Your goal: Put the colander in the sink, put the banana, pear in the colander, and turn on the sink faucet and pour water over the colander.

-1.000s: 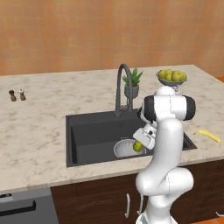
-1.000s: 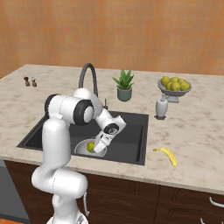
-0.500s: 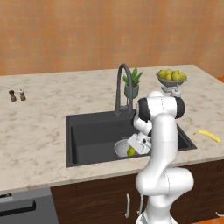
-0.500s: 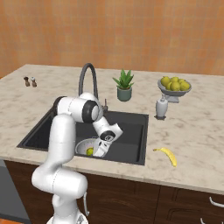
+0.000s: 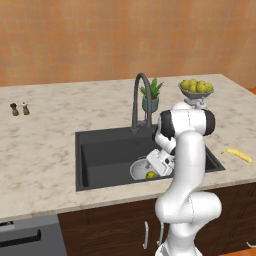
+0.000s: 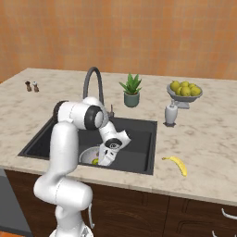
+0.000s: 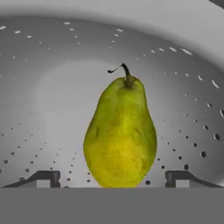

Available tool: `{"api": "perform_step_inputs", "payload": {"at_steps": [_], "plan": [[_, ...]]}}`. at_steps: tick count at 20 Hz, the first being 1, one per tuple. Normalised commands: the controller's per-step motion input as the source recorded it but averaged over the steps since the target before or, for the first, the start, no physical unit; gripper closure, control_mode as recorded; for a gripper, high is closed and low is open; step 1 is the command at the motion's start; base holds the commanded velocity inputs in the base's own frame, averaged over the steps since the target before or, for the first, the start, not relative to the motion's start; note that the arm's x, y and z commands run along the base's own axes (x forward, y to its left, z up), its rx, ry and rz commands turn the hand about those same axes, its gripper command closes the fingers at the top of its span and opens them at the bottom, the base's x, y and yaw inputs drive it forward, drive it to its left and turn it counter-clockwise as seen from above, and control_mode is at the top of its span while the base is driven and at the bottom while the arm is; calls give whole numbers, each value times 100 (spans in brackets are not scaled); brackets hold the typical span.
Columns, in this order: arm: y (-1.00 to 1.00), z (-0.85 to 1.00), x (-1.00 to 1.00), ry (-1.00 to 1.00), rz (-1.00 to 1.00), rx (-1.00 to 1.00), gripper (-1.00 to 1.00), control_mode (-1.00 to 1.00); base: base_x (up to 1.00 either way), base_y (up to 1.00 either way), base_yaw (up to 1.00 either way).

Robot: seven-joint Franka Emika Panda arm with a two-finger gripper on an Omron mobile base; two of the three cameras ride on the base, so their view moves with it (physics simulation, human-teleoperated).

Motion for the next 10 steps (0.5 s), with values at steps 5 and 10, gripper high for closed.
{"api": "perform_step_inputs", "payload": {"at_steps": [5, 10], "plan": [[8, 58, 13, -6, 0, 0, -100, -100, 0, 0, 0], [-16, 89, 0, -10, -3, 0, -100, -100, 0, 0, 0]]}}
